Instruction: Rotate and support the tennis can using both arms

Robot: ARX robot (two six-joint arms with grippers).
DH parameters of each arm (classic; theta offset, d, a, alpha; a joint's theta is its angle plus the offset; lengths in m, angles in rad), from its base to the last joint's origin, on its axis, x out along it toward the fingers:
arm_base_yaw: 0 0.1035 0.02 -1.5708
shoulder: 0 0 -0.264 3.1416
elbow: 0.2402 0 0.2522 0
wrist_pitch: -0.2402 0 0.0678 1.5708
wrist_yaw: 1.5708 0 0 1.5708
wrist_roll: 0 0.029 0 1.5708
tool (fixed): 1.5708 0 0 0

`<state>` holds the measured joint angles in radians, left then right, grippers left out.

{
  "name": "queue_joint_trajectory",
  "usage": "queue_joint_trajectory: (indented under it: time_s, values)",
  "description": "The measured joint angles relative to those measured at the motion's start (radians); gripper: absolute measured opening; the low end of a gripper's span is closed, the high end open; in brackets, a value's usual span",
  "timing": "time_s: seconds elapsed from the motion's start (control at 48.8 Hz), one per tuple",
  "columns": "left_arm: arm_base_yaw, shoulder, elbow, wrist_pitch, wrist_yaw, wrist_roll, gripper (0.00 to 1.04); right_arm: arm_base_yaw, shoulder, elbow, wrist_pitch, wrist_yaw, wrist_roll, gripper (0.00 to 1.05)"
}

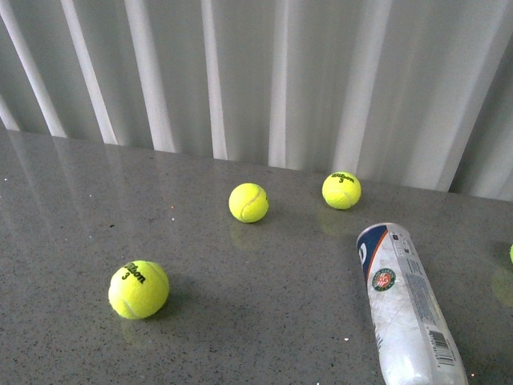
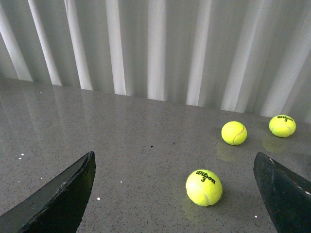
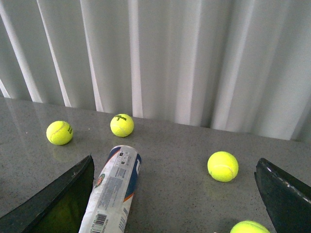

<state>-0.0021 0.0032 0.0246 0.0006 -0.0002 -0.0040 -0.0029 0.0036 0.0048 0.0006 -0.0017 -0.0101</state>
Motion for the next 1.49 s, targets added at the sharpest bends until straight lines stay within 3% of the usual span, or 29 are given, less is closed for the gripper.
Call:
queue_joint_trajectory:
  time_s: [1.228, 1.269, 1.331, 1.372, 1.495]
  values:
    - [0.000, 0.000, 0.000, 0.000, 0.000, 0.000, 0.98, 0.000, 0.000, 0.000, 0.000, 0.000, 0.000, 0.98]
    - [0.000, 0.000, 0.000, 0.000, 0.000, 0.000, 0.98, 0.004, 0.008, 0.005, -0.019, 0.006, 0.026, 0.98]
    - [0.000, 0.000, 0.000, 0.000, 0.000, 0.000, 0.98, 0.045, 0.100, 0.051, -0.074, 0.082, 0.209, 0.98]
    - [0.000, 0.000, 0.000, 0.000, 0.000, 0.000, 0.98, 0.068, 0.193, 0.084, -0.011, 0.112, 0.303, 0.98]
    - [0.000, 0.000, 0.000, 0.000, 0.000, 0.000, 0.98, 0.032, 0.416, 0.183, 0.171, 0.086, 0.349, 0.98]
